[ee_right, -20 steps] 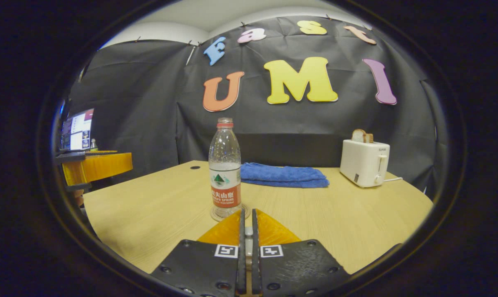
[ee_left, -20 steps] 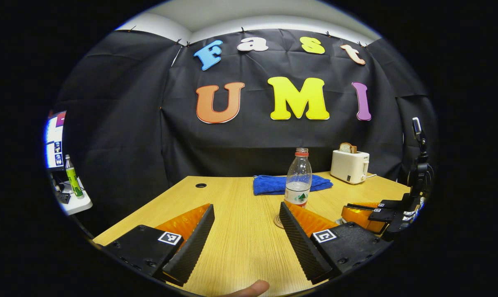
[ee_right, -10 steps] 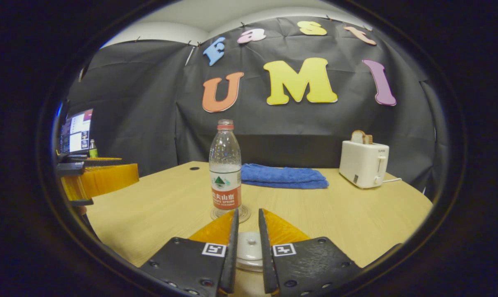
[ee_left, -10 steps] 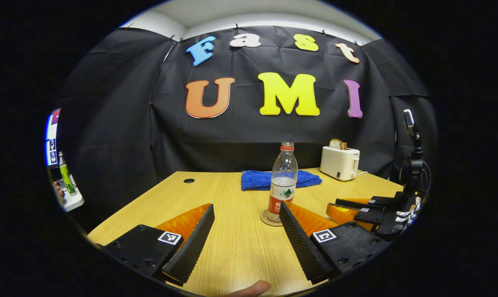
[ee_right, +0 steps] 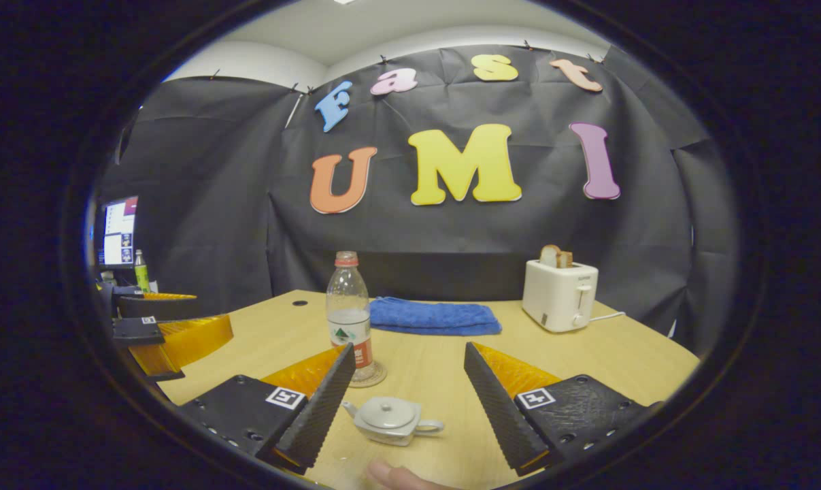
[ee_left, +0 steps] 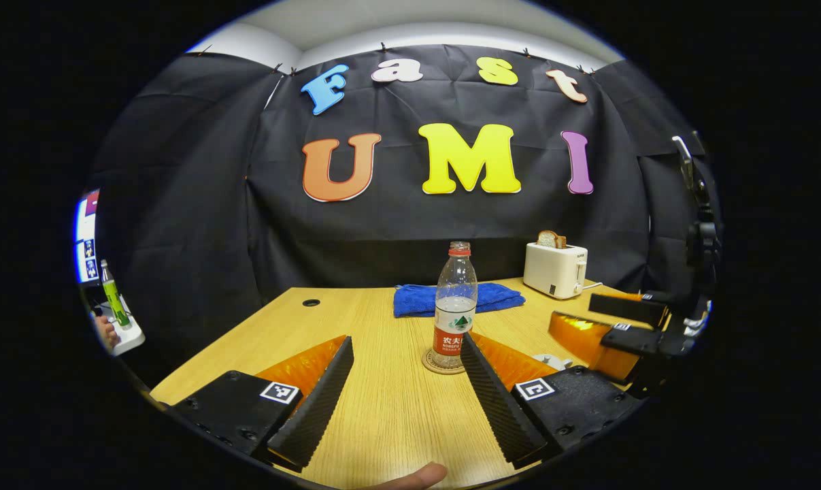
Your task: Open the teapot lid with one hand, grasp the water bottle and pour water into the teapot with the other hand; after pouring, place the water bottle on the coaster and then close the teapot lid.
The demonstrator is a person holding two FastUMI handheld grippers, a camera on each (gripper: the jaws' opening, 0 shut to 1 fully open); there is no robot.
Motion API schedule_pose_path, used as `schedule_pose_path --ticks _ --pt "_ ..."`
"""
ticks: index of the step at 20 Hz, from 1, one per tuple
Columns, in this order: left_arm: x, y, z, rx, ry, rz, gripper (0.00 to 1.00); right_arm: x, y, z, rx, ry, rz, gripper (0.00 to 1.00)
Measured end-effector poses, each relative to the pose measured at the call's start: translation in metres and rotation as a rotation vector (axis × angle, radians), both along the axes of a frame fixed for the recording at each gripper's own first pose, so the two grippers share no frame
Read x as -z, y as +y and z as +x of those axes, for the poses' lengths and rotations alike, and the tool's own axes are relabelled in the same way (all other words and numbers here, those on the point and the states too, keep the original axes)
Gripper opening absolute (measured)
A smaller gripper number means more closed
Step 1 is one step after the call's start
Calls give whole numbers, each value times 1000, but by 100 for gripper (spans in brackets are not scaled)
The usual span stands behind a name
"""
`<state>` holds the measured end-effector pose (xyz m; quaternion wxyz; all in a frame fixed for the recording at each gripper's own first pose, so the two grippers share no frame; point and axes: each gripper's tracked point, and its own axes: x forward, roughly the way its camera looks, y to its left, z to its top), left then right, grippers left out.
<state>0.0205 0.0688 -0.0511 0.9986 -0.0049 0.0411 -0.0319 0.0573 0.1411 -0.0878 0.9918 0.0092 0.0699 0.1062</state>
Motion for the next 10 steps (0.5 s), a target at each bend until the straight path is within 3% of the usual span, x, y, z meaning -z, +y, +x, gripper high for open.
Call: schedule_pose_path --ticks 5,10 --pt "-13 6 -4 -32 -12 -12 99 -42 -38 -22 113 -46 -63 97" --pt "-24 14 -9 -67 -12 -31 99 -64 -62 -51 156 -76 -83 97"
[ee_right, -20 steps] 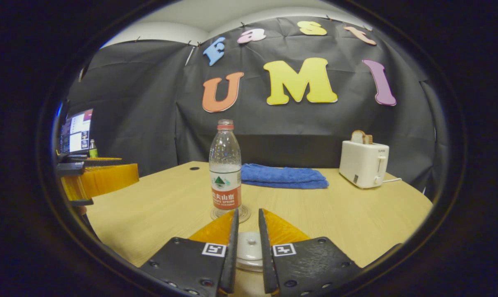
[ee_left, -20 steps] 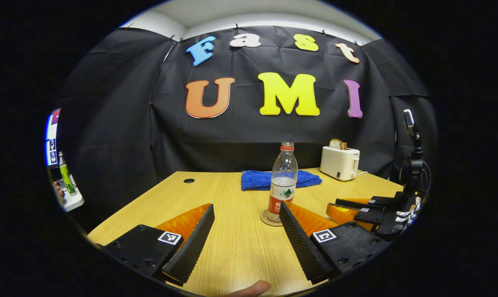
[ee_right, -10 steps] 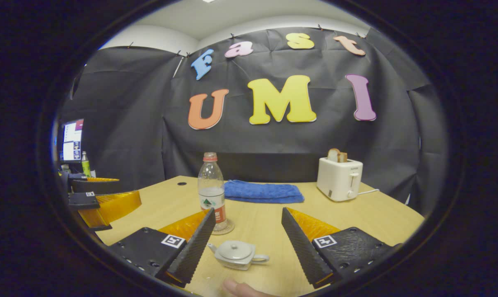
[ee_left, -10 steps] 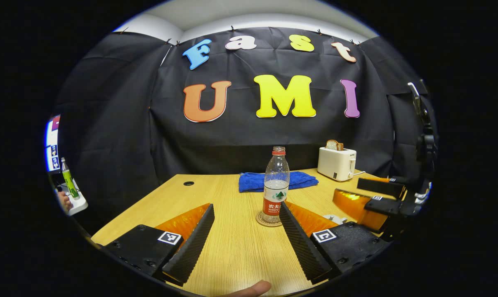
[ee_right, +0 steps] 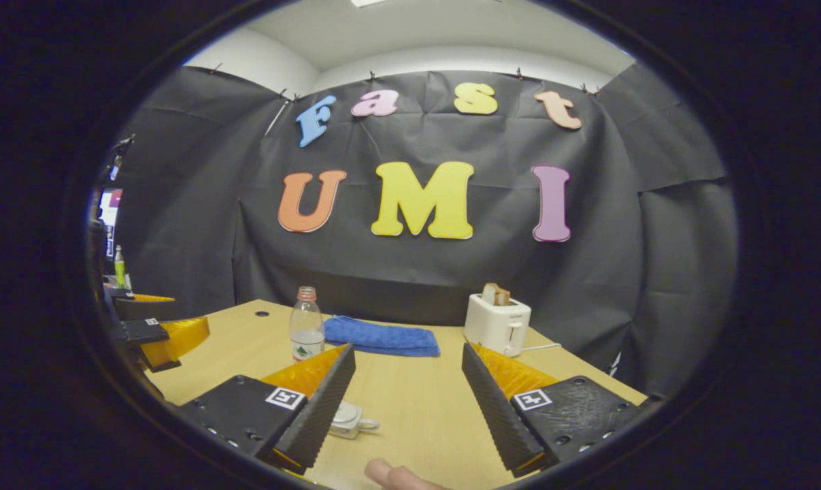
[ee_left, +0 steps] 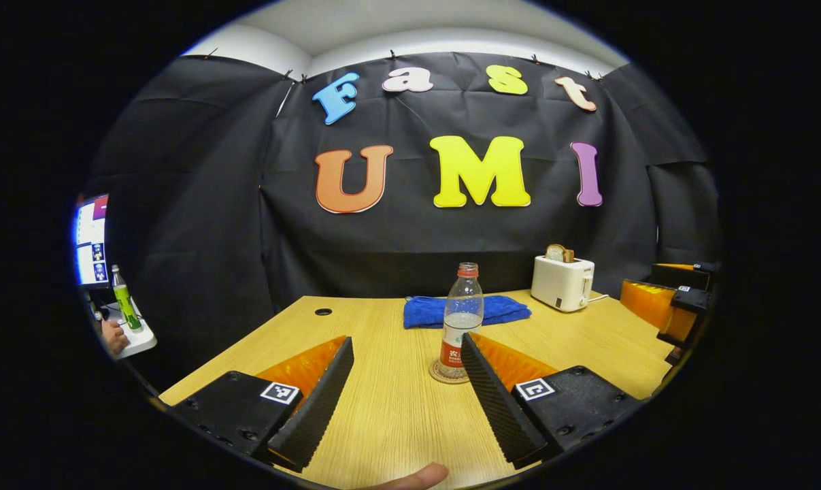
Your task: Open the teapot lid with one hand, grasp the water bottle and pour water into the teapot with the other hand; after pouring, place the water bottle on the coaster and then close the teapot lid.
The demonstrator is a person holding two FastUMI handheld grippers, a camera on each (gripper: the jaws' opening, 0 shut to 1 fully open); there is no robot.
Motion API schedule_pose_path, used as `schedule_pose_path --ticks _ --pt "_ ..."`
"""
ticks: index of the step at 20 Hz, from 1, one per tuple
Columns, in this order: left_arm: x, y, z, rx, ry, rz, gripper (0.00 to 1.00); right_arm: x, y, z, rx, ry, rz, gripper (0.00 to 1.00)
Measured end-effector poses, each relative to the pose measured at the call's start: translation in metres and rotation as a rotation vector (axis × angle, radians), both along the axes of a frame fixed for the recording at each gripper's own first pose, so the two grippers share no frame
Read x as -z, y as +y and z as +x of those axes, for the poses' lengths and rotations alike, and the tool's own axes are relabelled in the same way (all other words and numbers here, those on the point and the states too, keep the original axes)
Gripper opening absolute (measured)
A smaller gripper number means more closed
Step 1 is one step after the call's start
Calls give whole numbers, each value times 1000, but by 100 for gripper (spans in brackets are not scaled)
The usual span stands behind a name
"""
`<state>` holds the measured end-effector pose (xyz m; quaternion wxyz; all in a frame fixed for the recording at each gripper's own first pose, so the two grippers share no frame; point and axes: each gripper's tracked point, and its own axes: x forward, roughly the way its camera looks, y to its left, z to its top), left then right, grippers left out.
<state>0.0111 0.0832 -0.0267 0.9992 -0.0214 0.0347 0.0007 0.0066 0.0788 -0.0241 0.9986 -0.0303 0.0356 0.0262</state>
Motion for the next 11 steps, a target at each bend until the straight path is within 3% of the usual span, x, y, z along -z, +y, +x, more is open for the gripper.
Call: schedule_pose_path --ticks 6,11 --pt "-16 9 -14 -20 -16 20 99 -11 -40 -21 84 -4 -37 95" --pt "-19 13 -18 -33 -22 28 99 -17 -52 -26 106 -18 -38 95"
